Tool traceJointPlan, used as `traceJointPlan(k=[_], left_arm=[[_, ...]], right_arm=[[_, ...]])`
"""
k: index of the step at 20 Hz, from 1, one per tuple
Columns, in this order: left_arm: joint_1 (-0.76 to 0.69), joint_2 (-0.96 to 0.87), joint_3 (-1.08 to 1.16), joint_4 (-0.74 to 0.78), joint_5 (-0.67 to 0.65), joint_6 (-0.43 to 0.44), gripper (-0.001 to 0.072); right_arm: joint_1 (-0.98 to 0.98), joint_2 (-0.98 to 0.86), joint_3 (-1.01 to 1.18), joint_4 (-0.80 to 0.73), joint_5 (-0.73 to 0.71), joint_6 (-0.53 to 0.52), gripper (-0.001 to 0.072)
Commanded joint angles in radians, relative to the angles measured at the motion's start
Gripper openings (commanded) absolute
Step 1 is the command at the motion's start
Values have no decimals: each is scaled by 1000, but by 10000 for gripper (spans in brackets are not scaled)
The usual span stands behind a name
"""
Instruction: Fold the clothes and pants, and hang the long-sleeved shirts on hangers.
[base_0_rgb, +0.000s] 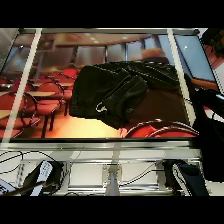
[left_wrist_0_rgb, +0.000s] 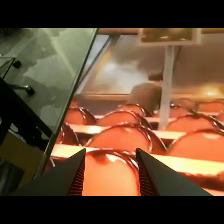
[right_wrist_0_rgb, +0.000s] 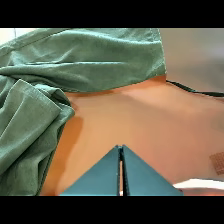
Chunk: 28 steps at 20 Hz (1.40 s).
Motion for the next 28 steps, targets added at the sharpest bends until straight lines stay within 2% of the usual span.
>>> traceJointPlan(k=[1, 18, 19, 22, 23, 26, 27, 28], left_arm=[[-1, 1, 0, 0, 0, 0, 356], [-1, 1, 0, -6, -4, -9, 356], [-1, 2, 0, -34, -31, -71, 356], [-1, 3, 0, -125, -151, -343, 356], [-2, -3, 0, -128, -195, -371, 356], [-31, -43, -26, -117, -392, -369, 379], [-47, -59, -54, -113, -439, -370, 422], [-71, -76, -92, -113, -476, -371, 512]], right_arm=[[0, 0, 0, 0, 0, 0, 18], [0, 0, 1, 0, 0, 0, 18], [0, 0, 0, 0, 0, 0, 18], [0, -1, 1, 1, -1, 0, 18], [0, -1, 1, 1, -2, 0, 18], [0, 0, 0, 1, 0, 0, 18], [0, 0, 0, 1, 0, 0, 18], [0, 0, 1, 1, 0, 0, 18]])
